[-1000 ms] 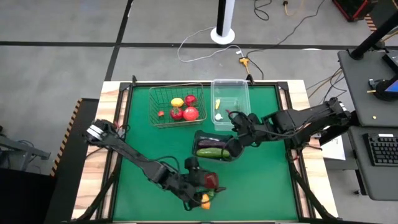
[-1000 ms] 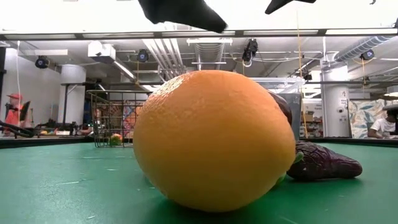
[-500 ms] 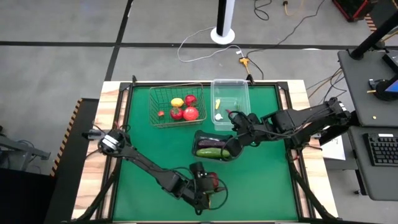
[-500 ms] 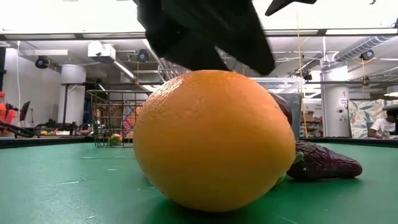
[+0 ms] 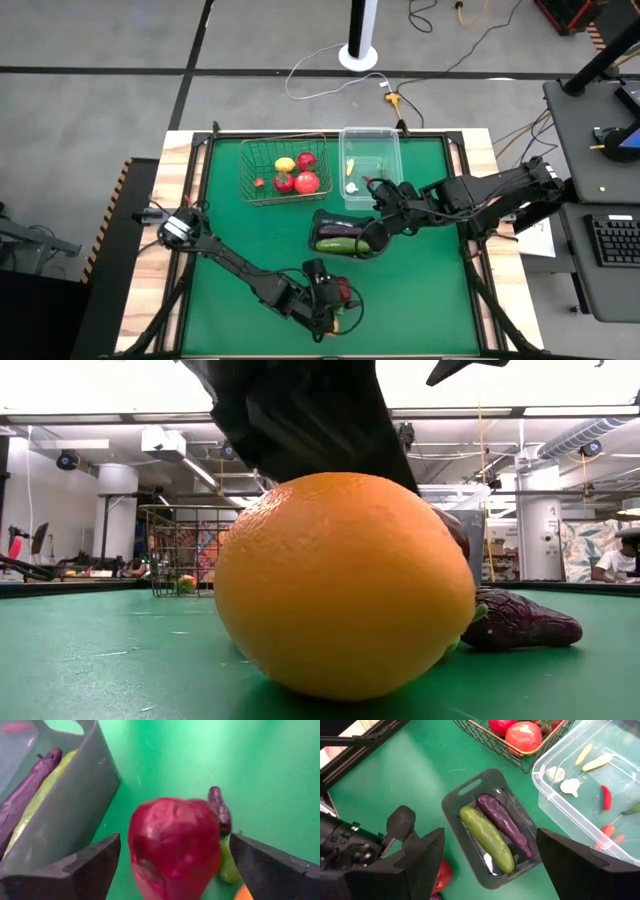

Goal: Sort produce into baskets
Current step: Put the apple into the wire basket

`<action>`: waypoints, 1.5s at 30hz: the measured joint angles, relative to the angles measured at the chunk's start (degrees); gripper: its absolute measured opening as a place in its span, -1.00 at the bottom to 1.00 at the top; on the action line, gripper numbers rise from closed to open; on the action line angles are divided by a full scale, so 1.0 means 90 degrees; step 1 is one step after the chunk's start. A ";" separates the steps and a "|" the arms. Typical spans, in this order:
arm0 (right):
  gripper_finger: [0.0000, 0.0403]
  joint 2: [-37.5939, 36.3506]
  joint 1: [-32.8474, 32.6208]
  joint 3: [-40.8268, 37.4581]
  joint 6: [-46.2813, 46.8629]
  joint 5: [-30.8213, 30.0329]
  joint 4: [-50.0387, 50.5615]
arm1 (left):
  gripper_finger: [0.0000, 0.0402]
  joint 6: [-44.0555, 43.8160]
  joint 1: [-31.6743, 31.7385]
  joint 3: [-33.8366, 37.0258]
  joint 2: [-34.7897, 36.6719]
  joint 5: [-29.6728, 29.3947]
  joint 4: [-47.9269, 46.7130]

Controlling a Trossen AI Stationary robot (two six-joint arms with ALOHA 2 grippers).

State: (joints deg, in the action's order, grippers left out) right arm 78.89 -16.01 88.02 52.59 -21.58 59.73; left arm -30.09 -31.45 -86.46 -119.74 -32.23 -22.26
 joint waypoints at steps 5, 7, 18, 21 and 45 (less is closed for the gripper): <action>0.52 0.0000 0.0000 -0.0006 -0.0006 0.0000 0.0001 | 0.69 0.0000 0.0058 0.0091 0.0000 -0.0011 0.0097; 0.52 0.0000 0.0000 -0.0006 -0.0006 0.0000 0.0001 | 0.66 0.0001 0.0067 0.0163 -0.0002 -0.0005 0.0179; 0.52 0.0000 0.0000 -0.0008 -0.0071 0.0000 0.0001 | 0.53 -0.0046 0.0078 0.0304 0.0000 0.0187 0.0332; 0.52 0.0000 0.0000 -0.0008 -0.0075 0.0000 0.0001 | 0.41 -0.0045 0.0078 0.0304 0.0000 0.0185 0.0335; 0.52 0.0000 0.0000 -0.0008 -0.0082 0.0005 0.0001 | -0.65 0.0280 0.0078 0.0304 0.0070 0.0341 0.0425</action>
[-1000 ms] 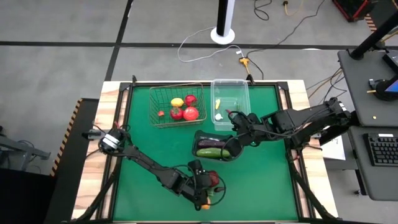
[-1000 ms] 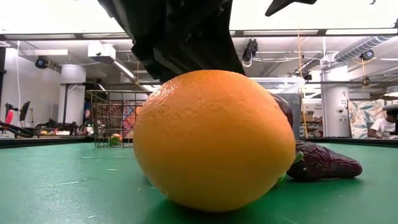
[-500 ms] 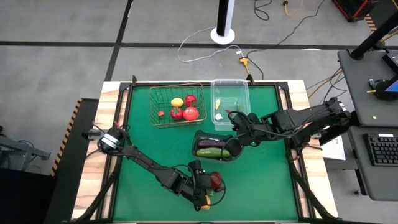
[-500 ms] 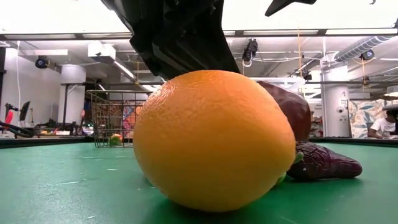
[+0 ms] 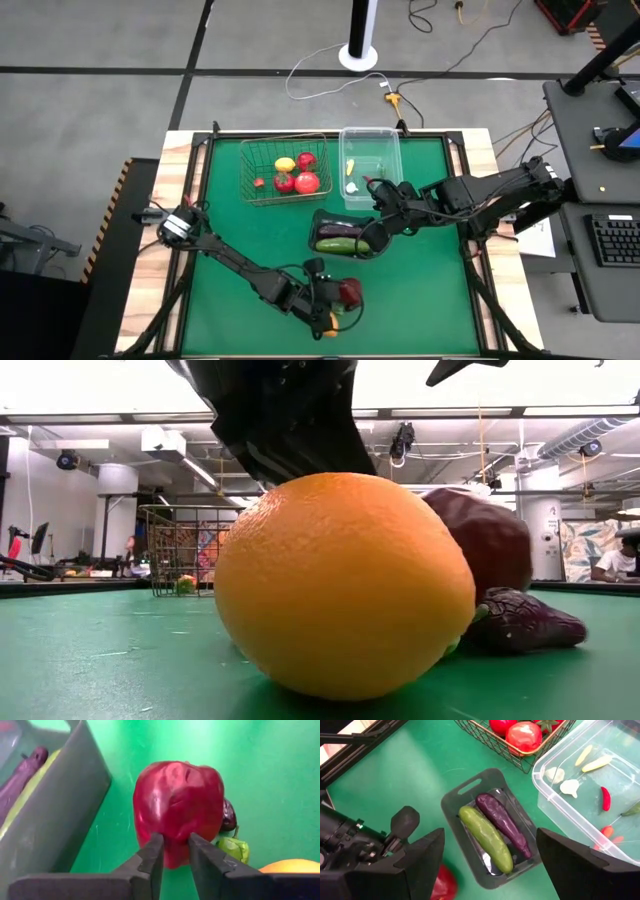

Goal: Sort produce into baskets
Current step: Put the apple into the wire basket

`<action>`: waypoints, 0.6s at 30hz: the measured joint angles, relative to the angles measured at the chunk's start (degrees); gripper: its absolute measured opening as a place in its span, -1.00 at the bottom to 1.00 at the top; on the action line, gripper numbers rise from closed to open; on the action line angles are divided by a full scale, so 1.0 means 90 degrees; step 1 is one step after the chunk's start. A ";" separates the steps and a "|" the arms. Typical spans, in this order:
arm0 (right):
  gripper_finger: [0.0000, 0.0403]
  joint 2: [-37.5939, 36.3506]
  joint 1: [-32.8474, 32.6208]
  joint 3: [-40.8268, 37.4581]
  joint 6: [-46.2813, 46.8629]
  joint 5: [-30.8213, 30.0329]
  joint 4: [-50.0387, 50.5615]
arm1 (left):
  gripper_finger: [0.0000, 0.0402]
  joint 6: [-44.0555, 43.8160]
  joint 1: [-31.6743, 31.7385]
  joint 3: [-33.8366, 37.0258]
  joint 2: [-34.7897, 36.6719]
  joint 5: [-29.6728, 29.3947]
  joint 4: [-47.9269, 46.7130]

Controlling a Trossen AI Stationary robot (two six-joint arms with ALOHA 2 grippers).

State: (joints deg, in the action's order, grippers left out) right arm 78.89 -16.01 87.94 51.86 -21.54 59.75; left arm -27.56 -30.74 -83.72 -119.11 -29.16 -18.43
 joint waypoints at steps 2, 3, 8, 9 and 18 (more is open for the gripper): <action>0.52 0.0000 0.0002 0.0000 0.0000 0.0000 0.0000 | -0.58 0.0287 -0.0002 -0.0008 0.0000 0.0001 0.0082; 0.52 0.0000 0.0002 0.0000 0.0000 0.0002 0.0000 | -0.53 0.0439 -0.0013 -0.0051 0.0000 0.0001 0.0061; 0.52 0.0000 0.0002 0.0000 0.0010 0.0056 0.0000 | -0.21 0.1058 -0.0024 -0.0269 0.0015 -0.0013 0.0146; 0.52 0.0000 0.0002 0.0000 0.0010 0.0056 0.0000 | -0.14 0.1058 -0.0023 -0.0277 0.0015 -0.0013 0.0176; 0.52 0.0002 0.0002 0.0000 0.0007 0.0063 0.0002 | 0.48 0.0198 -0.0020 -0.0279 -0.0002 -0.0395 0.0744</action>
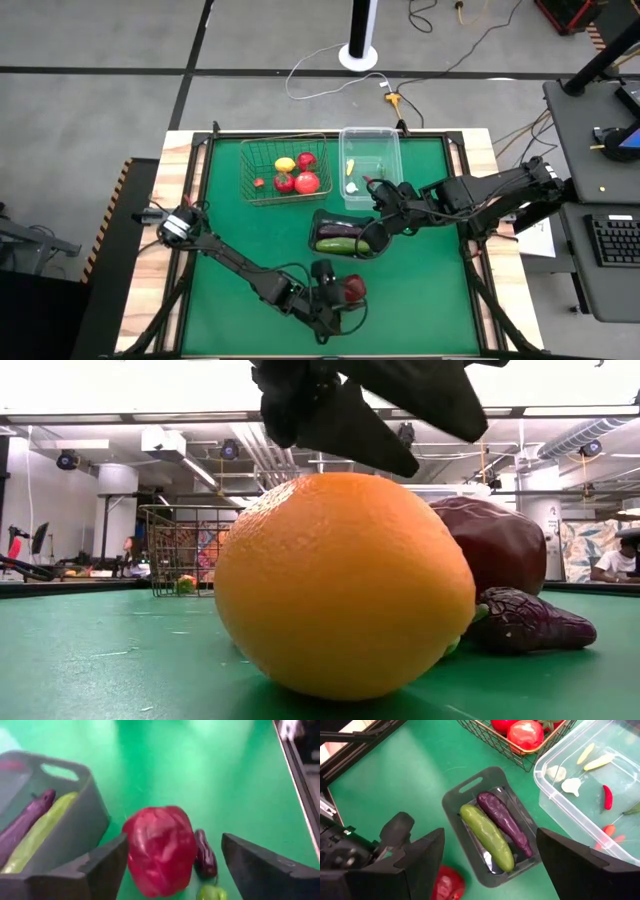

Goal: Sort produce into baskets
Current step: Put the apple into the wire basket

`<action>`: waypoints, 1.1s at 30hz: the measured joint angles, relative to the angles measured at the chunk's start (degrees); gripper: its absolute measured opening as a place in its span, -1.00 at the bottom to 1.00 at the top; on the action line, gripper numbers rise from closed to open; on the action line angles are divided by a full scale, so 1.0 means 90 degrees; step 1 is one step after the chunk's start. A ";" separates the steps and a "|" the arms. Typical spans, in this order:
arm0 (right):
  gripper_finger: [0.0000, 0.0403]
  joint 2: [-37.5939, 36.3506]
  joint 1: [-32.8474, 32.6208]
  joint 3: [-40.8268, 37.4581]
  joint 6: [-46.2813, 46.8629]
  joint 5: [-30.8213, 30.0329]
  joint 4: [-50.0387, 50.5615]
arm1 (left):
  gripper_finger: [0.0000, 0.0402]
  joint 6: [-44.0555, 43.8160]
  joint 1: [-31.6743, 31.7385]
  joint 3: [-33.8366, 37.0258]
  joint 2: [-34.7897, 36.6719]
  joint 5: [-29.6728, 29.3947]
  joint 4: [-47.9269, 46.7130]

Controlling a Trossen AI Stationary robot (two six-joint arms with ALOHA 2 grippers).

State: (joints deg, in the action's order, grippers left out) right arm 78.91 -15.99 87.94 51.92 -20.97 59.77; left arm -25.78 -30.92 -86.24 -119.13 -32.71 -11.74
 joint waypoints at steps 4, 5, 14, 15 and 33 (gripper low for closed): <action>0.52 0.0000 0.0000 0.0000 -0.0046 0.0000 0.0000 | 0.61 -0.0678 0.0003 0.0000 -0.0039 -0.0102 0.0121; 0.52 0.0000 0.0000 0.0000 -0.0055 0.0000 0.0000 | 0.63 -0.0702 0.0001 0.0002 -0.0055 -0.0141 0.0139; 0.52 0.0000 0.0000 -0.0005 -0.0158 -0.0002 0.0025 | 0.65 -0.0573 -0.0043 -0.0010 -0.0415 -0.0290 0.0537; 0.52 0.0000 0.0000 -0.0007 -0.0160 -0.0002 0.0038 | 0.65 -0.0578 -0.0043 -0.0011 -0.0448 -0.0304 0.0562; 0.52 0.0000 0.0000 -0.0010 -0.0191 0.0019 0.0112 | 0.65 -0.0731 0.0008 -0.0015 -0.0848 -0.0606 0.0706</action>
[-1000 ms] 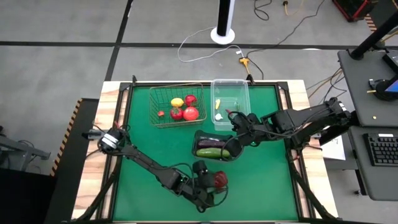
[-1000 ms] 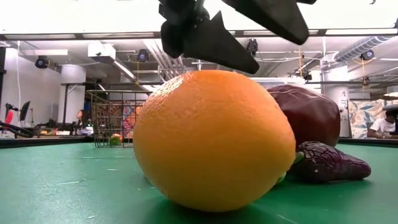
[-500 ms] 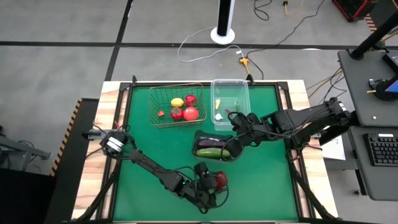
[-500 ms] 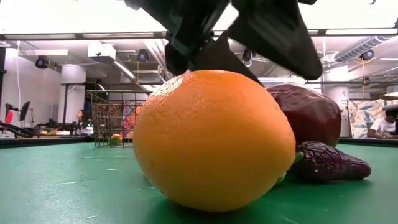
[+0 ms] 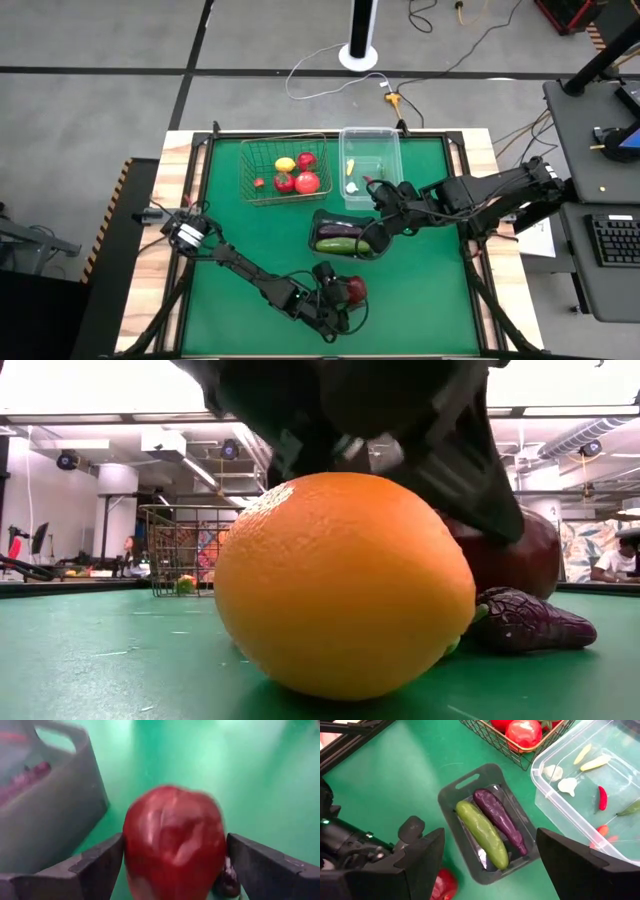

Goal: Sort produce into baskets
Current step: Put the apple into the wire basket

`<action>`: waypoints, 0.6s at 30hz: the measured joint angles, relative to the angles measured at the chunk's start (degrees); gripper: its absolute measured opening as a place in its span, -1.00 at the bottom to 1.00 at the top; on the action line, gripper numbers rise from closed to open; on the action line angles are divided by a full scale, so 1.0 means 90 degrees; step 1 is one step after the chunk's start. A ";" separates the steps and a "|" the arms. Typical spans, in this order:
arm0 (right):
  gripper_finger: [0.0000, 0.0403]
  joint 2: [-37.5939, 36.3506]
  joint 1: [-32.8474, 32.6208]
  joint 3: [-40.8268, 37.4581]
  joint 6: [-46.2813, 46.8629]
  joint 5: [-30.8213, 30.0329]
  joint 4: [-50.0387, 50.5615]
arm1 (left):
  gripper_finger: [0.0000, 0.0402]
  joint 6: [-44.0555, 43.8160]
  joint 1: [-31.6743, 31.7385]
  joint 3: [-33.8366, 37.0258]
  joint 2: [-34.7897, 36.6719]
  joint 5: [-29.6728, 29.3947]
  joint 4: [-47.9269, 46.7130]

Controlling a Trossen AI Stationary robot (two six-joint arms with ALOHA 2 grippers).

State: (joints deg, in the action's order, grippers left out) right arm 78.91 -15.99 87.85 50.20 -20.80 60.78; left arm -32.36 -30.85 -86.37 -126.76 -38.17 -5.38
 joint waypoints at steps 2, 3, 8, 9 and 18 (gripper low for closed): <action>0.52 0.0000 0.0000 0.0000 0.0012 0.0024 0.0004 | 0.65 -0.0145 0.0008 0.0000 -0.0049 -0.0042 0.0020; 0.52 0.0000 0.0000 0.0000 0.0023 0.0024 0.0011 | 0.65 -0.0165 0.0017 0.0000 -0.0051 -0.0035 0.0024; 0.52 0.0000 0.0000 0.0000 0.0034 0.0024 0.0027 | 0.61 -0.0146 0.0043 -0.0006 -0.0128 -0.0047 0.0112; 0.52 0.0000 0.0000 0.0000 0.0039 0.0024 0.0029 | 0.58 -0.0139 0.0046 -0.0010 -0.0147 -0.0047 0.0133; 0.52 0.0000 0.0000 0.0000 0.0033 0.0024 0.0030 | 0.42 -0.0133 0.0058 -0.0015 -0.0189 0.0006 0.0125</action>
State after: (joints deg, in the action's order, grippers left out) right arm 78.91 -15.99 87.85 50.49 -20.58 61.04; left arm -33.56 -30.33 -86.50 -128.46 -38.11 -4.26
